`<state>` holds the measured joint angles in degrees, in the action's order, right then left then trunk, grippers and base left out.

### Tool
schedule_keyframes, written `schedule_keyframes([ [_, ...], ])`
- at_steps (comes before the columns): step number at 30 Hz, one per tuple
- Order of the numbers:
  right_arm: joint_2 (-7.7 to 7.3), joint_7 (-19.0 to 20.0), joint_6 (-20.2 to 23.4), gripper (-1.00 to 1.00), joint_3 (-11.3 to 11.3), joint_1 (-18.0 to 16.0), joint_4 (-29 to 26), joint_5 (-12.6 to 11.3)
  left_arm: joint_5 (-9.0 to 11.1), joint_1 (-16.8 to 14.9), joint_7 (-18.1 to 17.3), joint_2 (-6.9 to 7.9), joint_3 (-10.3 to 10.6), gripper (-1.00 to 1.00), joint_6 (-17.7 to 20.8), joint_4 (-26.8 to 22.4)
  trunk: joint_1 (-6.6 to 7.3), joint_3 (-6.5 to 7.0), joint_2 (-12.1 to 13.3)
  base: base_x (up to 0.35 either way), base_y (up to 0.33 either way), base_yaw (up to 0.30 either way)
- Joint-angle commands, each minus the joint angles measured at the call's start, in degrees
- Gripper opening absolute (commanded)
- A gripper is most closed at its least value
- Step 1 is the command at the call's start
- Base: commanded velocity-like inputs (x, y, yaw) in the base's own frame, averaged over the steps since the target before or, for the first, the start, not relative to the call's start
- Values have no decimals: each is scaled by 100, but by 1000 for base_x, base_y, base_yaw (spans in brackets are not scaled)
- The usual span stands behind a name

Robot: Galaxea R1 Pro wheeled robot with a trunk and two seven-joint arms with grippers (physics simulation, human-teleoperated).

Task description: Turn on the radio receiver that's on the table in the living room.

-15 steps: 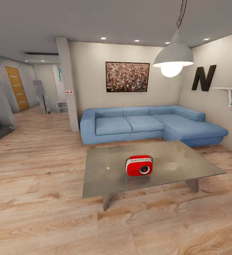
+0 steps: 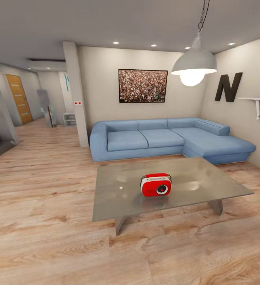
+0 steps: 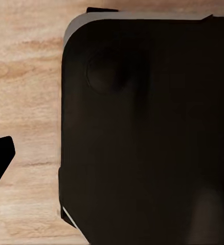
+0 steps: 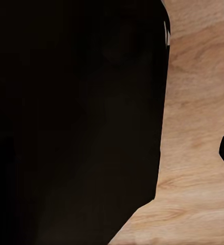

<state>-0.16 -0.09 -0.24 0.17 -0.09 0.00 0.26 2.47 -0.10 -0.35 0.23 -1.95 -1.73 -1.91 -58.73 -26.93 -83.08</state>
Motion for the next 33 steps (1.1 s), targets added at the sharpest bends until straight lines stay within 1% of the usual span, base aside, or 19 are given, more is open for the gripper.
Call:
schedule_keyframes([
  [1, 0, 0, -1, 100, 0, 0, 0, 0, 33, 0, 0, 3, -5, 100, -10, -6, 0, 0, 0, 0, 0, 0],
  [8, -1, 0, -2, 100, 1, 0, 0, 1, 105, -3, 0, 11, -22, 100, -42, -26, 0, 0, 0, 0, 0, 0],
  [33, -2, -3, -2, 100, -3, 0, 0, -8, 114, -5, 0, 9, -25, 100, -55, -29, 0, 0, 0, 0, 0, 0],
])
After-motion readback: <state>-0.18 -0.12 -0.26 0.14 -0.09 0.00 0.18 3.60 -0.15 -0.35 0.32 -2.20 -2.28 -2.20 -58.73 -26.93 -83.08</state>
